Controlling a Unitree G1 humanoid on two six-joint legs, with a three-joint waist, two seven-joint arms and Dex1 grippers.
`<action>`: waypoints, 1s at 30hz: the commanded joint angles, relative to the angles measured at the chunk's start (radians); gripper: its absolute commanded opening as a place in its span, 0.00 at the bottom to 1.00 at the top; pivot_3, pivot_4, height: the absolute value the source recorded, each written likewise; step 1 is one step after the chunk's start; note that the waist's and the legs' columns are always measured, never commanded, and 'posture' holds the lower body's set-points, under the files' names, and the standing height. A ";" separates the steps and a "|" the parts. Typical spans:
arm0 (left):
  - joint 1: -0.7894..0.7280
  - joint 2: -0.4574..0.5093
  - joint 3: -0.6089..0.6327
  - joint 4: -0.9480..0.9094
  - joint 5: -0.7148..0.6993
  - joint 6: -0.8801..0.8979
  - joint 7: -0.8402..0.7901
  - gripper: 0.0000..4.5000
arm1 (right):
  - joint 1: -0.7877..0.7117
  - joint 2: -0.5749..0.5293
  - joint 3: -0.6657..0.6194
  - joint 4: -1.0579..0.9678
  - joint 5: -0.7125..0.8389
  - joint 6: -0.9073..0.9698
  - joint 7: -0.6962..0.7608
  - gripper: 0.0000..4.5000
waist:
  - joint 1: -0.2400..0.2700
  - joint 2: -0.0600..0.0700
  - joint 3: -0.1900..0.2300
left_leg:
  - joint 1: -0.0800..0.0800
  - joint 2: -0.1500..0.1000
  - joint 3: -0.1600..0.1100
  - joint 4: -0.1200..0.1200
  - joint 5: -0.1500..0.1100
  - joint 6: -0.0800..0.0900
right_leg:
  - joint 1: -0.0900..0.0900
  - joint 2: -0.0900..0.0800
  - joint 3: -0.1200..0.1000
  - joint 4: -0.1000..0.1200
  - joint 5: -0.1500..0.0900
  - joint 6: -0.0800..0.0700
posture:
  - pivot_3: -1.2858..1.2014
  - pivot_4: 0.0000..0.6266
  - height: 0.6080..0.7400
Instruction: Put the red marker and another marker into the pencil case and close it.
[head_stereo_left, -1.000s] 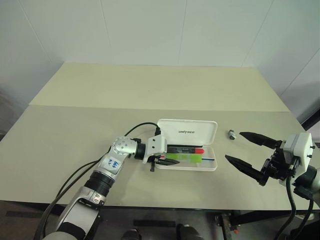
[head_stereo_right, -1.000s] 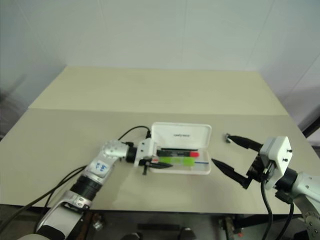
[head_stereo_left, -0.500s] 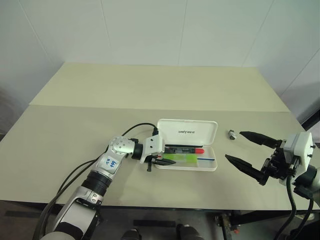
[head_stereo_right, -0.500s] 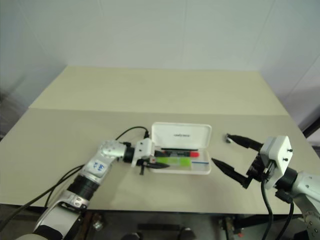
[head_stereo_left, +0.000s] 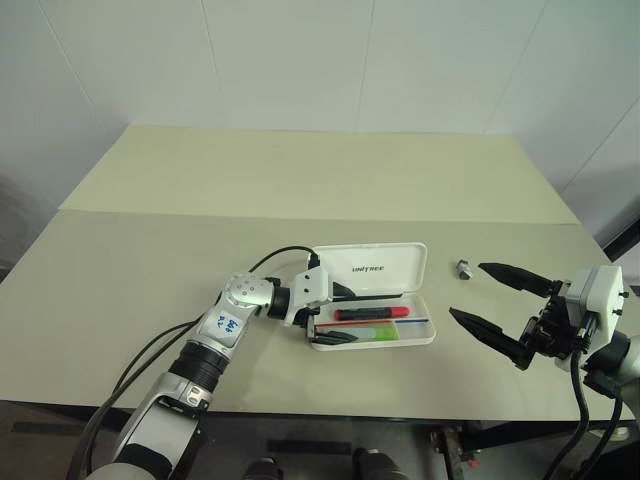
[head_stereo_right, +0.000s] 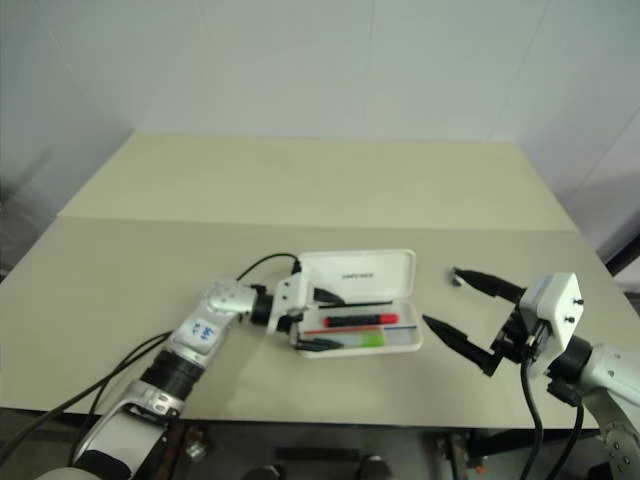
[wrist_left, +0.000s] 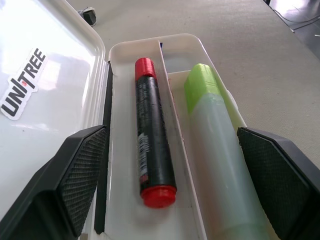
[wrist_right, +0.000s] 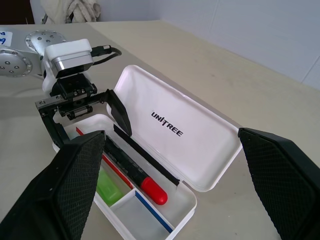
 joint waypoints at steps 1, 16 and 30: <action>-0.012 0.000 0.004 -0.034 -0.008 -0.027 -0.008 0.99 | -0.009 0.008 0.007 0.000 0.001 -0.023 0.005 1.00 | 0.000 0.000 0.000 | 0.000 0.000 0.000 0.000 0.000 0.000 | 0.000 0.000 0.000 0.000 0.000 0.000 | 0.52 0.24 1.00; 0.028 -0.004 0.034 -0.112 -0.154 -0.012 -0.147 0.99 | -0.046 0.011 0.040 0.044 -0.009 -0.036 0.014 1.00 | -0.001 0.000 0.000 | 0.000 0.000 0.000 0.000 0.000 0.000 | 0.000 0.000 0.000 0.001 0.000 0.000 | 0.52 0.24 1.00; 0.044 0.049 0.156 -0.239 -0.353 0.144 -0.206 0.99 | -0.118 0.091 0.115 0.167 -0.174 -0.041 -0.178 1.00 | -0.003 0.000 0.000 | 0.001 0.000 0.000 0.000 0.000 0.000 | 0.000 0.000 0.000 0.003 0.000 0.000 | 0.52 0.24 1.00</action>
